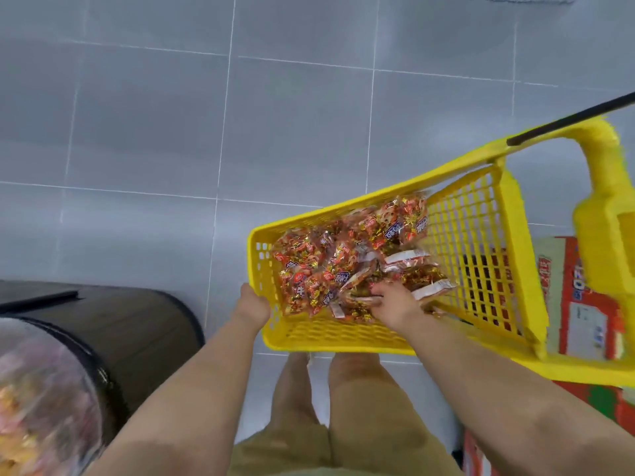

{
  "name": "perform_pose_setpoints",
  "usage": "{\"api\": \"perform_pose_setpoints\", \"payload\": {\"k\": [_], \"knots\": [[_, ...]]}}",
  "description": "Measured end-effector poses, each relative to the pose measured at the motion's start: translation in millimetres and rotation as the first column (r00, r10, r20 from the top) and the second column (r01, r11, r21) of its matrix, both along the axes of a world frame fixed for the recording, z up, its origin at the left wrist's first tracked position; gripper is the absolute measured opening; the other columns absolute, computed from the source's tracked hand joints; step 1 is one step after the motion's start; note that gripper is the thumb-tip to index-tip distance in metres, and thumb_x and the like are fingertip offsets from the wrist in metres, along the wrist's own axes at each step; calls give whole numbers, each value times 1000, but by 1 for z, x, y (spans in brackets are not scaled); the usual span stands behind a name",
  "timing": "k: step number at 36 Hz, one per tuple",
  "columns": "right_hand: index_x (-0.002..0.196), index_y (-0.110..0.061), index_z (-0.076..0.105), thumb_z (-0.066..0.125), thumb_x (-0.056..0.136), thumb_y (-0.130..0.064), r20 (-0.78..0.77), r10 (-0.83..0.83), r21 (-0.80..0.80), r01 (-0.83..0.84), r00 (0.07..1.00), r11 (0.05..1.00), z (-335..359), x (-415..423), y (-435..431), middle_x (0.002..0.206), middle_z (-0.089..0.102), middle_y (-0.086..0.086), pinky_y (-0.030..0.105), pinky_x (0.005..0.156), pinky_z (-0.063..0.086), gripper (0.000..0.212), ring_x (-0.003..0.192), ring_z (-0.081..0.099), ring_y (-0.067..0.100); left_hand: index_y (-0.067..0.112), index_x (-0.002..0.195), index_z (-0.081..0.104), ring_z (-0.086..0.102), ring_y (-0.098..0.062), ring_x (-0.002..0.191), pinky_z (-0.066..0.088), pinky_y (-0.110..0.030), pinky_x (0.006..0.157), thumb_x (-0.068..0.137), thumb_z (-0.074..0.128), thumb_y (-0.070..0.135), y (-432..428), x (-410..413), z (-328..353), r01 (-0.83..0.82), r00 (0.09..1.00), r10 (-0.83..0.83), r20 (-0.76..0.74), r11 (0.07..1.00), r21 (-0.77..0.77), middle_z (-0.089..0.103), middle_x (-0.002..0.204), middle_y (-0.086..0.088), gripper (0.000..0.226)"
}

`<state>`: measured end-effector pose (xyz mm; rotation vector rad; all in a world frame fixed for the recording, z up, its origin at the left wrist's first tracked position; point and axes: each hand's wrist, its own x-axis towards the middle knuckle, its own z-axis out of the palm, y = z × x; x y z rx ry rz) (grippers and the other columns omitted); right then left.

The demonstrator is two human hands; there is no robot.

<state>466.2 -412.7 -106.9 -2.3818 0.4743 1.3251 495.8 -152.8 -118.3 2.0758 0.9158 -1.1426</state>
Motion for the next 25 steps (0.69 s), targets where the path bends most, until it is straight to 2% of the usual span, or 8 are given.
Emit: {"api": "perform_pose_setpoints", "payload": {"k": [3, 5, 8, 11, 14, 18, 22, 25], "knots": [[113, -21, 60, 59, 86, -21, -64, 132, -46, -135, 989, 990, -15, -4, 0, 118, 56, 8, 30, 88, 42, 27, 108, 54, 27, -1, 134, 32, 49, -43, 119, 40, -43, 96, 95, 42, 1, -7, -4, -10, -23, 1000, 23, 6, 997, 69, 50, 131, -28, 40], [115, -23, 59, 61, 85, -23, -91, 162, -65, -168, 983, 984, -25, -6, -1, 120, 52, 7, 32, 90, 40, 30, 111, 51, 27, -2, 132, 31, 50, -43, 118, 40, -43, 92, 94, 42, -2, -11, -4, -13, -40, 999, 38, 17, 995, 90, 49, 130, -29, 39], [116, -23, 59, 60, 86, -21, -46, 132, -75, -135, 990, 988, -36, -7, -3, 120, 51, 6, 33, 91, 39, 31, 112, 50, 27, 2, 121, 34, 51, -42, 115, 39, -41, 83, 95, 42, -2, -12, -1, -14, -36, 998, 33, 46, 996, 86, 52, 127, -28, 28], [113, -21, 61, 52, 92, -22, 35, 172, -78, -169, 985, 983, -42, -5, -4, 114, 57, 7, 34, 88, 46, 23, 104, 55, 27, 4, 122, 34, 53, -41, 112, 36, -35, 75, 96, 41, 1, -12, 2, -15, -12, 998, 6, 64, 997, 82, 53, 125, -26, 27], [106, -23, 64, 51, 94, -24, 81, 220, -64, -215, 972, 974, -40, 0, -8, 108, 62, 6, 36, 85, 49, 18, 100, 55, 25, 1, 125, 33, 54, -42, 112, 39, -39, 79, 97, 40, 2, -11, 6, -15, 5, 997, -11, 81, 997, 74, 54, 125, -27, 29], [105, -18, 67, 53, 94, -26, 210, 224, 25, -234, 952, 972, -23, 4, -13, 106, 61, 5, 34, 86, 45, 20, 105, 50, 24, 3, 124, 33, 53, -41, 113, 42, -41, 87, 97, 39, 4, -9, 9, -12, -15, 996, 12, 91, 999, 33, 54, 125, -26, 28], [100, -15, 73, 66, 87, -21, 392, 27, 250, -135, 919, 959, 15, 4, -19, 95, 65, -1, 23, 80, 42, 16, 91, 55, 13, 5, 120, 34, 54, -38, 110, 41, -38, 82, 96, 51, 16, -12, 10, -3, -89, 991, 88, 99, 996, 2, 54, 124, -24, 31], [88, -31, 74, 73, 81, -20, 315, -331, 459, 163, 889, 873, 51, 10, -22, 79, 66, -22, 3, 68, 41, 13, 75, 59, -8, 2, 126, 43, 51, -34, 119, 43, -44, 98, 85, 71, 33, -23, 10, 12, -61, 929, 49, 367, 998, 20, 53, 125, -18, 59]]}}
